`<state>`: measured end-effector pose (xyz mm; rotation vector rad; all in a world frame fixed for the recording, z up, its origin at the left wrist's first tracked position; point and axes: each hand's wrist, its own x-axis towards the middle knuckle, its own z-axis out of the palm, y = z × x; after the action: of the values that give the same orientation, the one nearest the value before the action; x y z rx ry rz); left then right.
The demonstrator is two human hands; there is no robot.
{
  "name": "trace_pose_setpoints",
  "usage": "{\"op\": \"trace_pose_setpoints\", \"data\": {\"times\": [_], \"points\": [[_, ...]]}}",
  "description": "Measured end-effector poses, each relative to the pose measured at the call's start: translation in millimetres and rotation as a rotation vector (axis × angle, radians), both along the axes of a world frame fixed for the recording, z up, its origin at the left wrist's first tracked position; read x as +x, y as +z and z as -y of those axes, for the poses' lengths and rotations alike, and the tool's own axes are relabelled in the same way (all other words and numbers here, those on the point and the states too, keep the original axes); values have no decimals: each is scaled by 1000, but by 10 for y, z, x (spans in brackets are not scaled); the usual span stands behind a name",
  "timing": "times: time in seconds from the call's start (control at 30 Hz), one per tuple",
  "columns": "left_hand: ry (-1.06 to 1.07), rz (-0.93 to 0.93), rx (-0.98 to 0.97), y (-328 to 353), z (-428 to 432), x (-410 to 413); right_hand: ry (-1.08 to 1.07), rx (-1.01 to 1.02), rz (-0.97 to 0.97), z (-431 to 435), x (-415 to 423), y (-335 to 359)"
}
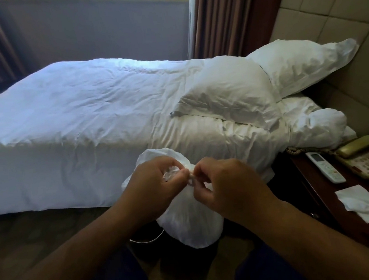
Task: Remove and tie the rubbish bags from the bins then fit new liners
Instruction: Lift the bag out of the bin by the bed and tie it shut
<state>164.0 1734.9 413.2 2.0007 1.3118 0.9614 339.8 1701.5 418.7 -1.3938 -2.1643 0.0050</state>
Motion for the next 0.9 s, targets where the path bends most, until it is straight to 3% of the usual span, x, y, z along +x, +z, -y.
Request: {"op": "trace_pose_setpoints", "data": {"times": [0.1,0.23,0.37,0.43,0.53,0.73,0.9], "points": [[-2,25,17,-13,-7,-9,1,1,46,-21,9,3],[40,211,-40,-65,-31,-30,-7,-132,-56,-24,-11,5],[-68,398,-111,-157,-36,-139,16,-257,-253,-43,49,30],[-173,340,-129,-205,-60,-215,39,-322,-347,-62,105,45],[-293,101,-5,-256,-89,-259,90,-382,-440,-84,146,49],[-151,-111,213,-269,-118,-137,127,-434,-542,-87,136,21],[-205,-201,392,-211,-165,-116,86,-484,-539,-63,148,25]]}}
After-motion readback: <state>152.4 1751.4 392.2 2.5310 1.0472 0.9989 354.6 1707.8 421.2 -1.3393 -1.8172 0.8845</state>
